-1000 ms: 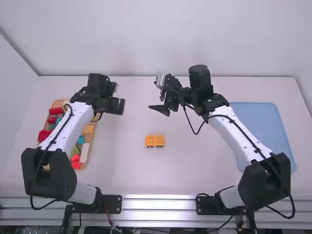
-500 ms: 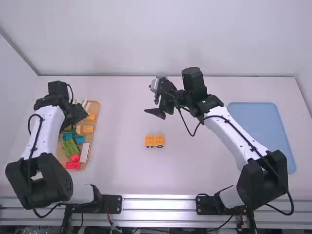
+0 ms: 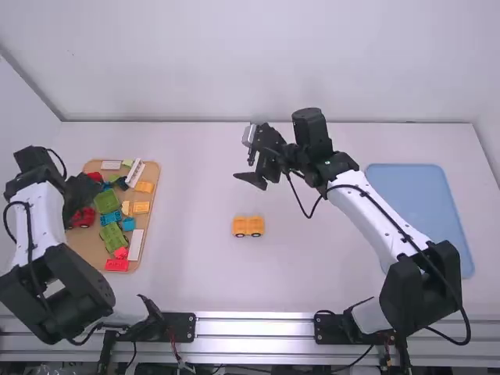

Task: Assemble lego blocks to make yellow taxi

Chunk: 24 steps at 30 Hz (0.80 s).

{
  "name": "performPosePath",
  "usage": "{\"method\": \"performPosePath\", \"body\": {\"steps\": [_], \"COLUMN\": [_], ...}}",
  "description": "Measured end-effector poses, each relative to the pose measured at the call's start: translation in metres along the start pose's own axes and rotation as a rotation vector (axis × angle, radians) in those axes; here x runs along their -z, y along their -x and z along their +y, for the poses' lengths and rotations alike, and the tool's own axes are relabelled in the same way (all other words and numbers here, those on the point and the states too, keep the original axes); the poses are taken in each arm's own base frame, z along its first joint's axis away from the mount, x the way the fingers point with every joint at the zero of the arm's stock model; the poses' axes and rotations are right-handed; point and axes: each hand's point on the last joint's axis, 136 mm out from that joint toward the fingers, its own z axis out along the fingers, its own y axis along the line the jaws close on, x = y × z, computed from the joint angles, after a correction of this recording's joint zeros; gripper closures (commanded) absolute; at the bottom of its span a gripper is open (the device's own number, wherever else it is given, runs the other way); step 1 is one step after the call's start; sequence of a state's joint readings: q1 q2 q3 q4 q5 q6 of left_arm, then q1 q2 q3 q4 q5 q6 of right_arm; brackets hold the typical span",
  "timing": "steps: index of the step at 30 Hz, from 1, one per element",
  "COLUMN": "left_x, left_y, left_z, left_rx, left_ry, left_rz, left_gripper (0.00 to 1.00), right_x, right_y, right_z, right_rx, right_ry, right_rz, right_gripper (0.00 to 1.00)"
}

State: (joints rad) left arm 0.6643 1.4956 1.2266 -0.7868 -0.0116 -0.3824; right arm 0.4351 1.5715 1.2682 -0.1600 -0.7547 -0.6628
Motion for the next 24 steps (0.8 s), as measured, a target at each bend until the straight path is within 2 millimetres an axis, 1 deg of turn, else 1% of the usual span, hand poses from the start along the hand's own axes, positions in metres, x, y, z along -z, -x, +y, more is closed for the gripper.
{"method": "performPosePath", "body": {"steps": [3,6,7,9,11,13,15,16,17,18,19,20,21,24], "left_x": [-0.002,-0.006,-0.009,-0.011,-0.016,-0.021,-0.028,-0.031,-0.035,-0.039,-0.045,-0.046,-0.051,-0.063], "left_y": [-0.008,-0.011,-0.012,-0.013,-0.015,-0.017,-0.024,-0.027,-0.031,-0.035,-0.038,-0.038,-0.04,-0.039], "left_z": [-0.015,-0.026,-0.035,-0.043,-0.054,-0.063,-0.073,-0.076,-0.081,-0.083,-0.085,-0.085,-0.085,-0.079], "left_rx": [-0.1,-0.176,-0.231,-0.275,-0.344,-0.407,-0.494,-0.525,-0.567,-0.601,-0.628,-0.631,-0.648,-0.667], "left_ry": [-0.065,-0.089,-0.101,-0.105,-0.095,-0.084,-0.085,-0.087,-0.086,-0.076,-0.056,-0.053,-0.026,0.029], "left_rz": [0.055,0.101,0.128,0.147,0.184,0.212,0.245,0.25,0.262,0.27,0.274,0.273,0.268,0.239], "left_gripper": [0.01,0.01,0.01,0.0,0.04,0.11,0.28,0.32,0.4,0.43,0.43,0.43,0.43,0.43], "right_x": [0.0,0.0,-0.001,-0.001,-0.002,-0.001,-0.002,-0.002,-0.001,-0.001,-0.002,-0.001,-0.001,-0.001], "right_y": [0.0,0.0,-0.001,-0.002,-0.003,-0.003,-0.004,-0.004,-0.004,-0.004,-0.004,-0.004,-0.004,-0.004], "right_z": [-0.001,-0.002,-0.002,-0.003,-0.004,-0.005,-0.005,-0.006,-0.006,-0.006,-0.006,-0.006,-0.006,-0.006], "right_rx": [-0.003,0.001,-0.001,-0.001,-0.001,-0.001,-0.001,-0.001,0.0,-0.002,0.0,-0.001,-0.002,-0.001], "right_ry": [-0.005,-0.009,-0.014,-0.021,-0.029,-0.035,-0.039,-0.039,-0.041,-0.042,-0.042,-0.042,-0.042,-0.042], "right_rz": [0.003,0.004,0.009,0.015,0.023,0.027,0.031,0.031,0.032,0.033,0.032,0.032,0.032,0.033], "right_gripper": [0.01,0.01,0.01,0.01,0.01,0.01,0.01,0.01,0.01,0.01,0.01,0.01,0.01,0.01]}}
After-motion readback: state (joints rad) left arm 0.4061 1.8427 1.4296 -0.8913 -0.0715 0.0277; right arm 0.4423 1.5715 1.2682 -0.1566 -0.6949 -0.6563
